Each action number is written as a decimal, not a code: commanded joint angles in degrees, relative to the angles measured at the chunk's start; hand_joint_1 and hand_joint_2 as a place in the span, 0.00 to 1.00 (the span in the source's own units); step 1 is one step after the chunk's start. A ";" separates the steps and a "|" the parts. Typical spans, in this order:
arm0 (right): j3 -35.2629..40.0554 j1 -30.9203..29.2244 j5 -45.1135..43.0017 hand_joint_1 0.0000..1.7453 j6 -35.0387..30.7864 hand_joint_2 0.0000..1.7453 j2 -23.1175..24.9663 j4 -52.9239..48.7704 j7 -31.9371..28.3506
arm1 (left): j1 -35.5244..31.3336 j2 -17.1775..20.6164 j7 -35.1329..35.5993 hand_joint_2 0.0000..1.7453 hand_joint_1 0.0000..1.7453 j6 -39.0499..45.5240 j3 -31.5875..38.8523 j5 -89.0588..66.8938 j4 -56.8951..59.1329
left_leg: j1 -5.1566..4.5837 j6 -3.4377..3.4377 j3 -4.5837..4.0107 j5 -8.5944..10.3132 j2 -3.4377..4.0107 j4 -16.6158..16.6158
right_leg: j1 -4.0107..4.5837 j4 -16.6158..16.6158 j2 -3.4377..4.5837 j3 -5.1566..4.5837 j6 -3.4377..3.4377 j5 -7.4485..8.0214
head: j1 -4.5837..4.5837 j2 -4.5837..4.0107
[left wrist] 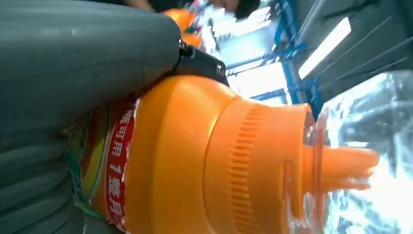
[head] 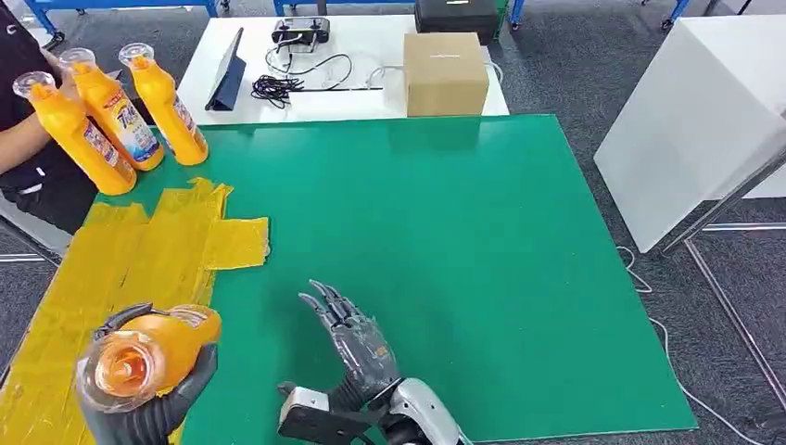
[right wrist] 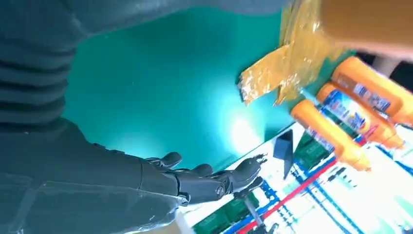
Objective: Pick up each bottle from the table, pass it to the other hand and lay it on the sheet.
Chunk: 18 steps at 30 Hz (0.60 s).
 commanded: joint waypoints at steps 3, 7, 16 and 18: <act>-4.50 1.58 -2.71 0.00 1.05 0.00 -2.54 -6.34 -2.19 | -8.74 -0.82 13.86 1.00 1.00 13.63 8.92 -48.96 15.17 | -0.03 -0.02 0.09 0.08 -0.12 -0.10 | -0.04 -0.09 -0.13 0.13 0.02 0.03 | 0.00 0.00; -4.50 1.58 -2.71 0.00 1.05 0.00 -2.54 -6.34 -2.19 | -8.74 -0.82 13.86 1.00 1.00 13.63 8.92 -48.96 15.17 | -0.01 -0.03 0.10 0.05 -0.03 -0.08 | -0.01 -0.08 -0.05 0.12 0.02 0.03 | -0.02 0.00; -4.84 1.89 -3.06 0.00 1.16 0.00 -2.44 -6.62 -2.53 | -8.72 1.33 19.24 1.00 1.00 13.63 7.78 -55.34 17.53 | 0.01 -0.04 0.12 0.03 0.00 -0.07 | 0.01 -0.10 -0.04 0.17 0.02 0.02 | 0.00 0.00; -4.95 2.08 -3.99 0.00 1.31 0.00 -3.64 -7.76 -2.81 | -10.09 8.18 29.07 1.00 1.00 13.63 6.15 -62.66 25.41 | 0.02 -0.05 0.17 0.05 -0.02 -0.12 | 0.02 -0.15 -0.06 0.23 0.02 0.04 | -0.02 0.00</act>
